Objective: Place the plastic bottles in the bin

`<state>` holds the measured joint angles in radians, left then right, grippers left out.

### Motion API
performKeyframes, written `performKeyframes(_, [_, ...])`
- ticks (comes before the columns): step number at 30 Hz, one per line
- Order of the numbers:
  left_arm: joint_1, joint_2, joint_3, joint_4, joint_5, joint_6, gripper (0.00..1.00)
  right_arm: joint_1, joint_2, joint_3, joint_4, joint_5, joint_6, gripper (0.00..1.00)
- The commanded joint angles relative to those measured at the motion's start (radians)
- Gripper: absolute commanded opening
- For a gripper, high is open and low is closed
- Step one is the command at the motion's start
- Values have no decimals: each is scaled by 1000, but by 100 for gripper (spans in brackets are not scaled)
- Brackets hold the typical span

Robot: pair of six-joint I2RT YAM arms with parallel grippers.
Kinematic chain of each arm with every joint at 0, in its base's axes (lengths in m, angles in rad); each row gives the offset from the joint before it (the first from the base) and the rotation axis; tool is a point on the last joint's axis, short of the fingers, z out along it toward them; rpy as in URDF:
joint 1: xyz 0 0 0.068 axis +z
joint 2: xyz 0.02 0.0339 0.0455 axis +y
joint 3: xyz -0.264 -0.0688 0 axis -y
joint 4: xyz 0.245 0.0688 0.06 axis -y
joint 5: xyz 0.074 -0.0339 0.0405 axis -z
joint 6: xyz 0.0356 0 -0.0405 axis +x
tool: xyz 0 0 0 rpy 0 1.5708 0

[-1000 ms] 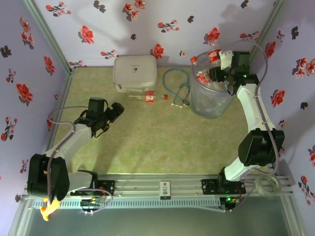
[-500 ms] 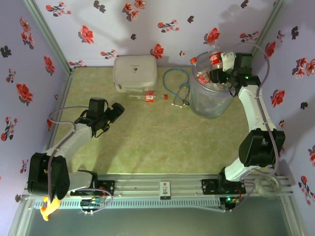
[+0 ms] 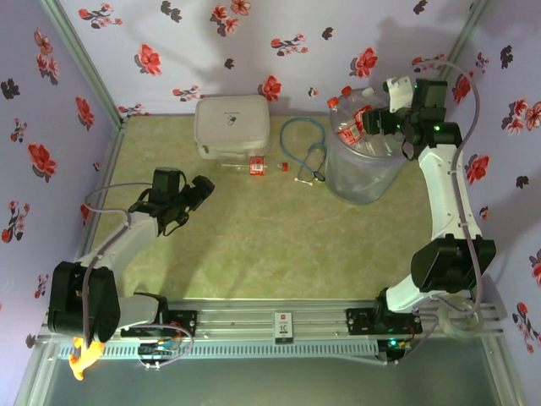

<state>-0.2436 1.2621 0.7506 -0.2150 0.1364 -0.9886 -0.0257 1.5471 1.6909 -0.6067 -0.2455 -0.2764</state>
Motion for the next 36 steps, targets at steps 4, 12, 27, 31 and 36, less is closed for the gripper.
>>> performKeyframes(4, [3,6,-11,22,15,-4,99,3,89,75,-37,-44,11,73])
performKeyframes(12, [4,12,-14,28,16,-4,99,3,143,68,-59,-44,9,65])
performKeyframes(27, [3,19,-13,35,23,-6,99,3,52,-130,-10,-14,31,64])
performKeyframes(31, [2,16,-13,36,23,-10,99,4,45,-34,-12,-14,51,65])
performKeyframes(36, [-5,23,-19,48,24,-16,98,12,42,37,3,-9,90,69])
